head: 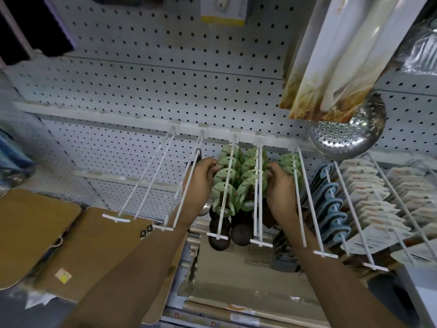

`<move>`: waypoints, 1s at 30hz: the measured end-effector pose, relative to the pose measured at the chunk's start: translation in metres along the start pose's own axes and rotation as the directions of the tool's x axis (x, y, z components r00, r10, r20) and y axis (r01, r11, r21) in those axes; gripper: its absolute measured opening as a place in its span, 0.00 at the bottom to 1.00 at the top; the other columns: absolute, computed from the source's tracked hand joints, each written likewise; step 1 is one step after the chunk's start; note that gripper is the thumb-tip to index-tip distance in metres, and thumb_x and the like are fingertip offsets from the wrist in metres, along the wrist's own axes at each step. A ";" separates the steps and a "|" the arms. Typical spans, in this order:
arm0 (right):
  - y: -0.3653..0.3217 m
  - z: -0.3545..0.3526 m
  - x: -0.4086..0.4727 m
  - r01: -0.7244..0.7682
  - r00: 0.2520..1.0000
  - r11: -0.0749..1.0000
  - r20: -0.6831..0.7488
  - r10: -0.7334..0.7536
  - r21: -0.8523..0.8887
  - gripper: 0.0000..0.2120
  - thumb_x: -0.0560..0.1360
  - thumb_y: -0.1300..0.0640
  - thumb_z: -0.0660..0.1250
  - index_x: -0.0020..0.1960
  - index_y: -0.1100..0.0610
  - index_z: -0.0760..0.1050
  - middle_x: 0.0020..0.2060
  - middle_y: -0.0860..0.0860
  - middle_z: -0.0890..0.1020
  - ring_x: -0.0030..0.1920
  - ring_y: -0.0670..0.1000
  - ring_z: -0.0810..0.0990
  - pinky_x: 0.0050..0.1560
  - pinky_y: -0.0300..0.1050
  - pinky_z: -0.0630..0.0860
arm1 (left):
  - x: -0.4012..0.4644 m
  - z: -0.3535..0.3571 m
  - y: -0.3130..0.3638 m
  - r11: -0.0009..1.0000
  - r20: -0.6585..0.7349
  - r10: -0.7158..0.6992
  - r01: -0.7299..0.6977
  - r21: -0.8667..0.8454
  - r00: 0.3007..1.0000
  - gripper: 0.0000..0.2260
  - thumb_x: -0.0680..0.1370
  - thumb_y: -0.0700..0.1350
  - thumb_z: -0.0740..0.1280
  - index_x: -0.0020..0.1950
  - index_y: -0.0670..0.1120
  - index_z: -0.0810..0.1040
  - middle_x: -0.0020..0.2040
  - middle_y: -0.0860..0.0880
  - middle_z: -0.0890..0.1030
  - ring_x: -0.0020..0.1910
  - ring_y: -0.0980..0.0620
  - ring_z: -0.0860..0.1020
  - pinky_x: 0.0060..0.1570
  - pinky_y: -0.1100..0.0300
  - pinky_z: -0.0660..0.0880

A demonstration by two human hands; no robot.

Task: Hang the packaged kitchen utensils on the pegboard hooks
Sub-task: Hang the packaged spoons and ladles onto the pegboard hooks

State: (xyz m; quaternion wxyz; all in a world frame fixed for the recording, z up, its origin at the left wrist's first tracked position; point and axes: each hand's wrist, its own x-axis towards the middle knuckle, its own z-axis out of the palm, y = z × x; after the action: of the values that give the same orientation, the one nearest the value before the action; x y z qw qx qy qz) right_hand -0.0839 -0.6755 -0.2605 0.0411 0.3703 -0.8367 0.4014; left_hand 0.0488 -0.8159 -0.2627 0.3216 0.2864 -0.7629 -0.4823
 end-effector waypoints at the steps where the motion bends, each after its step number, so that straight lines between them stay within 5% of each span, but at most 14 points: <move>1: -0.006 0.001 0.001 -0.029 1.000 0.998 -0.005 0.030 0.048 0.20 0.80 0.66 0.57 0.38 0.44 0.71 0.30 0.42 0.73 0.30 0.36 0.73 0.35 0.27 0.70 | 0.000 0.000 0.001 1.000 -0.014 0.009 -0.009 0.012 1.000 0.08 0.82 0.35 0.61 0.45 0.36 0.78 0.40 0.38 0.81 0.35 0.64 0.75 0.42 0.74 0.70; 4: -0.010 -0.003 0.000 -0.142 0.987 0.975 -0.044 0.151 0.174 0.19 0.79 0.67 0.55 0.32 0.54 0.70 0.23 0.44 0.73 0.25 0.39 0.72 0.31 0.33 0.71 | 0.004 0.002 0.003 1.000 -0.037 0.026 -0.025 0.009 0.999 0.08 0.82 0.34 0.62 0.45 0.34 0.76 0.41 0.33 0.79 0.35 0.60 0.73 0.39 0.76 0.70; 6: -0.007 -0.003 -0.001 -0.085 0.996 0.990 -0.021 0.088 0.115 0.20 0.79 0.68 0.56 0.34 0.49 0.73 0.26 0.42 0.74 0.28 0.37 0.74 0.33 0.30 0.70 | 0.005 0.003 0.005 0.999 -0.033 0.030 -0.029 0.025 0.999 0.08 0.82 0.36 0.63 0.44 0.34 0.76 0.39 0.32 0.76 0.32 0.58 0.69 0.36 0.77 0.68; 10: -0.004 -0.004 -0.010 -0.128 0.990 0.953 -0.015 0.137 0.274 0.13 0.78 0.71 0.57 0.44 0.59 0.77 0.35 0.46 0.80 0.37 0.39 0.79 0.36 0.28 0.69 | 0.007 0.004 -0.001 1.000 -0.058 0.022 -0.022 0.007 0.998 0.08 0.82 0.38 0.64 0.47 0.36 0.80 0.36 0.48 0.79 0.32 0.58 0.72 0.36 0.77 0.68; 13: -0.006 -0.010 -0.019 -0.114 0.993 0.949 0.022 0.112 0.294 0.12 0.80 0.66 0.58 0.61 0.64 0.75 0.50 0.55 0.80 0.50 0.49 0.77 0.41 0.26 0.66 | 0.000 -0.001 -0.001 0.999 -0.008 0.044 -0.043 0.028 0.999 0.10 0.84 0.41 0.62 0.60 0.41 0.81 0.49 0.60 0.82 0.48 0.72 0.78 0.49 0.79 0.69; 17: 0.009 -0.005 -0.041 -0.123 0.990 0.965 -0.039 0.136 0.233 0.14 0.82 0.63 0.58 0.66 0.61 0.72 0.59 0.55 0.79 0.58 0.51 0.77 0.57 0.34 0.70 | -0.021 -0.006 -0.013 0.998 0.012 -0.015 0.014 0.065 1.000 0.15 0.85 0.44 0.58 0.71 0.44 0.74 0.68 0.47 0.77 0.67 0.54 0.74 0.68 0.63 0.68; 20: 0.024 -0.001 -0.054 -0.046 0.989 0.990 -0.132 0.064 0.130 0.12 0.82 0.61 0.59 0.64 0.60 0.74 0.56 0.54 0.79 0.55 0.50 0.78 0.57 0.36 0.71 | -0.033 -0.010 -0.025 0.997 -0.043 0.070 -0.069 0.021 0.997 0.12 0.85 0.40 0.60 0.63 0.46 0.81 0.58 0.52 0.83 0.59 0.63 0.80 0.62 0.63 0.76; 24: 0.027 -0.004 -0.052 -0.037 0.999 0.983 -0.008 0.039 0.177 0.12 0.83 0.58 0.59 0.63 0.57 0.75 0.57 0.51 0.80 0.57 0.48 0.78 0.59 0.38 0.73 | -0.036 -0.014 -0.016 0.986 0.063 0.134 -0.140 0.095 0.989 0.14 0.82 0.35 0.62 0.55 0.54 0.79 0.49 0.66 0.81 0.52 0.71 0.79 0.51 0.77 0.71; 30: 0.019 -0.007 -0.038 -0.081 0.996 0.956 0.047 0.070 0.282 0.11 0.82 0.64 0.58 0.54 0.57 0.79 0.46 0.49 0.83 0.47 0.45 0.81 0.50 0.44 0.78 | -0.025 -0.012 -0.023 0.990 0.083 0.093 -0.101 0.097 0.992 0.07 0.83 0.45 0.63 0.48 0.51 0.79 0.41 0.51 0.82 0.41 0.52 0.82 0.41 0.54 0.79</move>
State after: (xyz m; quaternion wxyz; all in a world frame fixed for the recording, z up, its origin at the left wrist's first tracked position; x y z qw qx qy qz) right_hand -0.0701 -0.6407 -0.2823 -0.0433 0.3475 -0.7846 0.5117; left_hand 0.0762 -0.8123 -0.2852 0.2997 0.2460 -0.8112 -0.4377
